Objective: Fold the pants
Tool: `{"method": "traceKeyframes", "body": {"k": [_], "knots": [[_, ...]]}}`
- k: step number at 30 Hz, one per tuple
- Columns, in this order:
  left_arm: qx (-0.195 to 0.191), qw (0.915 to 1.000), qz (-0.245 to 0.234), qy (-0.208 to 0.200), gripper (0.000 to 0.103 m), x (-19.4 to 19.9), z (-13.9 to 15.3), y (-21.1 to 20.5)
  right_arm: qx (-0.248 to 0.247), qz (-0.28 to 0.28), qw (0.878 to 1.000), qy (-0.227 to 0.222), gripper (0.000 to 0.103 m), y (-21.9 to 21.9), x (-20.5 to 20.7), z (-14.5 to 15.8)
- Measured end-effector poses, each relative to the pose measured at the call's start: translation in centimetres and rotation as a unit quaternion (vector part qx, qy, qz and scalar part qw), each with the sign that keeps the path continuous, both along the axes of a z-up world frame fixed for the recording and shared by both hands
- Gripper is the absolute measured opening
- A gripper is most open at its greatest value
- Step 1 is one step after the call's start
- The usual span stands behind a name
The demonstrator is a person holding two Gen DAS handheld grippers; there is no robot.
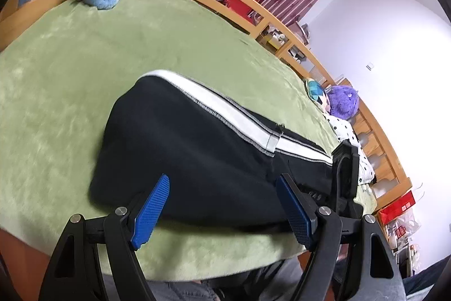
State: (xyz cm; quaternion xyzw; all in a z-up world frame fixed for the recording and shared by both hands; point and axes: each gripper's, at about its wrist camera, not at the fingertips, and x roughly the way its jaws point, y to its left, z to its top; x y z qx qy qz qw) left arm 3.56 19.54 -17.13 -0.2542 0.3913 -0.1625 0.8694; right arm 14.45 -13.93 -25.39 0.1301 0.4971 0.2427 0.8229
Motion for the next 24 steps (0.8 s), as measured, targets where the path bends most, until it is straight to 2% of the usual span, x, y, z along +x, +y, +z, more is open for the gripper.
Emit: {"method": "traceKeyframes", "body": {"k": [3, 5, 6, 7, 8, 9, 10, 13, 17, 18, 19, 21, 22, 24], "knots": [[0.023, 0.9995, 0.018, 0.005, 0.077, 1.0, -0.1, 0.0, 0.012, -0.002, 1.0, 0.003, 0.008, -0.3, 0.4, 0.8], [0.046, 0.9977, 0.034, 0.037, 0.077, 2.2, -1.5, 0.0, 0.017, 0.001, 1.0, -0.002, 0.011, -0.6, 1.0, 1.7], [0.048, 0.9968, 0.029, 0.057, 0.077, 2.8, -2.4, 0.0, 0.015, 0.002, 1.0, -0.009, 0.024, -0.8, 1.2, 2.1], [0.045, 0.9953, 0.021, 0.083, 0.077, 3.5, -3.7, -0.2, 0.01, -0.003, 1.0, -0.019, 0.043, -1.0, 1.7, 2.7], [0.038, 0.9922, 0.011, 0.118, 0.078, 4.2, -5.6, -0.3, 0.008, -0.009, 1.0, -0.027, 0.053, -1.3, 2.2, 3.0], [0.037, 0.9901, 0.007, 0.135, 0.077, 4.5, -6.8, -0.5, 0.007, -0.015, 0.999, -0.031, 0.065, -1.5, 2.6, 3.3], [0.042, 0.9906, 0.009, 0.13, 0.077, 4.2, -7.1, -0.7, 0.01, -0.021, 0.999, -0.031, 0.067, -1.9, 3.4, 3.3], [0.055, 0.992, -0.008, 0.114, 0.081, 3.5, -6.3, -1.3, 0.013, -0.02, 1.0, 0.001, 0.067, -1.8, 6.0, 2.1], [0.001, 0.995, -0.011, 0.1, 0.081, 2.7, -5.4, 0.0, 0.031, -0.014, 0.998, 0.052, 0.065, -0.4, 9.2, -0.7], [-0.011, 0.9953, -0.009, 0.096, 0.081, 2.3, -5.3, 0.4, 0.033, -0.016, 0.998, 0.052, 0.039, -0.3, 9.6, -0.8], [-0.022, 0.9958, -0.007, 0.089, 0.081, 1.9, -5.0, 0.8, 0.037, -0.013, 0.999, 0.033, 0.024, -0.1, 9.8, -0.1], [-0.021, 0.9973, -0.005, 0.07, 0.081, 1.1, -4.0, 1.2, 0.068, 0.003, 0.998, -0.001, 0.021, -0.5, 9.9, 1.6], [-0.017, 0.998, -0.004, 0.062, 0.081, 0.7, -3.7, 1.3, 0.08, -0.008, 0.997, -0.021, 0.021, -1.5, 10.0, 2.6], [-0.009, 0.999, -0.001, 0.043, 0.081, 0.5, -2.5, 1.0, 0.061, -0.023, 0.998, -0.025, 0.021, -2.3, 10.7, 3.2]]}}
